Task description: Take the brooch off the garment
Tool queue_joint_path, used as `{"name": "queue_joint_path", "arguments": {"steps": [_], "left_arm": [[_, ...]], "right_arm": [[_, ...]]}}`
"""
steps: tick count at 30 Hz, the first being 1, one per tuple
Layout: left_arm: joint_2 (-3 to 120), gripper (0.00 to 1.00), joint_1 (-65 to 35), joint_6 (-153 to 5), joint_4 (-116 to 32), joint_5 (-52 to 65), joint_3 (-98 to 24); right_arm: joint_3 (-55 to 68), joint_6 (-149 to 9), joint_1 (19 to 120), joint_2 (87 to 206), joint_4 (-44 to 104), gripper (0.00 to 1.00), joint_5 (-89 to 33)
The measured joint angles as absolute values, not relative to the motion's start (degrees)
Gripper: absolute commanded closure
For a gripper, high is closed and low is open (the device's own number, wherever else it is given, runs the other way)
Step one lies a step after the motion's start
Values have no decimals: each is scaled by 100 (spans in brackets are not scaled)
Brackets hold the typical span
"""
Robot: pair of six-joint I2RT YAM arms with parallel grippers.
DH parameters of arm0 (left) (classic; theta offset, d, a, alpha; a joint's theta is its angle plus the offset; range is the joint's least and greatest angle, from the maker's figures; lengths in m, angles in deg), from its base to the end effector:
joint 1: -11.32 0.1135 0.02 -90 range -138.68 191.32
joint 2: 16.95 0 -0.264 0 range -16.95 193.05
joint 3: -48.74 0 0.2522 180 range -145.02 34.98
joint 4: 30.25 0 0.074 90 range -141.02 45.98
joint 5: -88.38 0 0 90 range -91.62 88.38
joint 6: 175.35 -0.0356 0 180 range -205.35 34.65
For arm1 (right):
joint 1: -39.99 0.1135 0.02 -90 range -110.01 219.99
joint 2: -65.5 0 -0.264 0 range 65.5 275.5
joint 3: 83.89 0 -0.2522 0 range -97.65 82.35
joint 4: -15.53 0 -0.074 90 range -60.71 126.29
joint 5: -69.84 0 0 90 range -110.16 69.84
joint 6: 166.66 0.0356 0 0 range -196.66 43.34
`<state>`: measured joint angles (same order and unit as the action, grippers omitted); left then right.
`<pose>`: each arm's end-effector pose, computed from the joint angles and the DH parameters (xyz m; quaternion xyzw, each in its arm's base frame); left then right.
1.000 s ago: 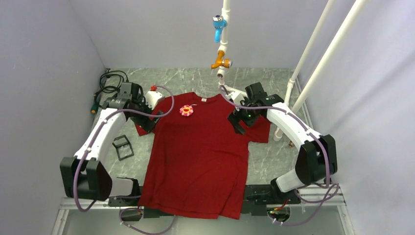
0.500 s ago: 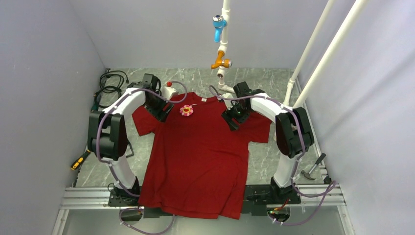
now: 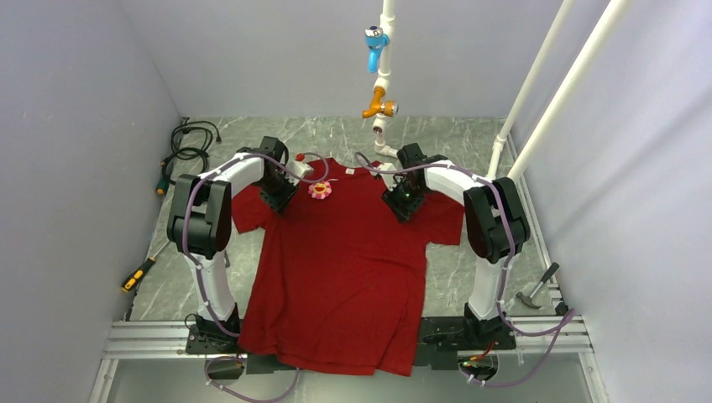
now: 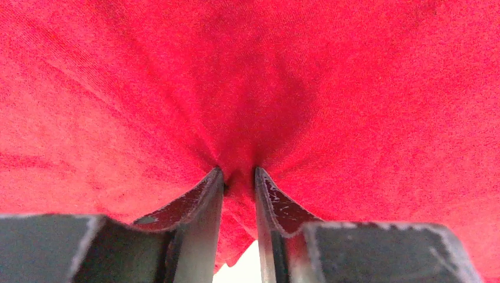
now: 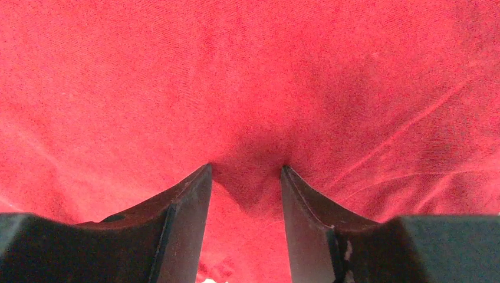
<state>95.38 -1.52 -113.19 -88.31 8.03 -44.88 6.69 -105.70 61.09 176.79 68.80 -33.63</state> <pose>0.3732 -0.0912 0.1706 0.3531 0.9247 -0.0679 0.1247 0.3494 0.1437 0.1606 -0.4310 0.8856 0.1071 0.1362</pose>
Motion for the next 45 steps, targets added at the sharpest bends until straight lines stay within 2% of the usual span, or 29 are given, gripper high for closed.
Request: {"name": "queue_joint_path", "arguments": {"steps": [9,28,36,39,40,42,44,45], "left_arm": [[8880,82,-381,-11524,-8623,753,-3482],[7132,82,-812,-11974,-8958,1081,-1747],[6353,84,-1437,-12167,-8958,1151,-1106],[6222,77,-1638,-12269,-8953,1124,-877],[6179,71,-1653,-12287,-8951,1120,-829],[6047,49,-1629,-12337,-8958,1148,-798],[5774,37,-1502,-12361,-8942,1336,-798],[5602,35,-1419,-12352,-8929,1433,-803]], "right_arm": [[1264,-11055,6131,17305,6410,53,-3298],[3159,-11818,6137,15731,6259,49,-3217],[3591,-11868,6494,15287,6517,49,-3112],[3749,-11866,6725,15106,6679,47,-3071],[3801,-11860,6756,15040,6722,44,-3071],[3893,-11842,6795,14918,6788,36,-3066],[3985,-11816,6806,14769,6893,30,-3068],[4013,-11787,6806,14702,6982,27,-3075]]}}
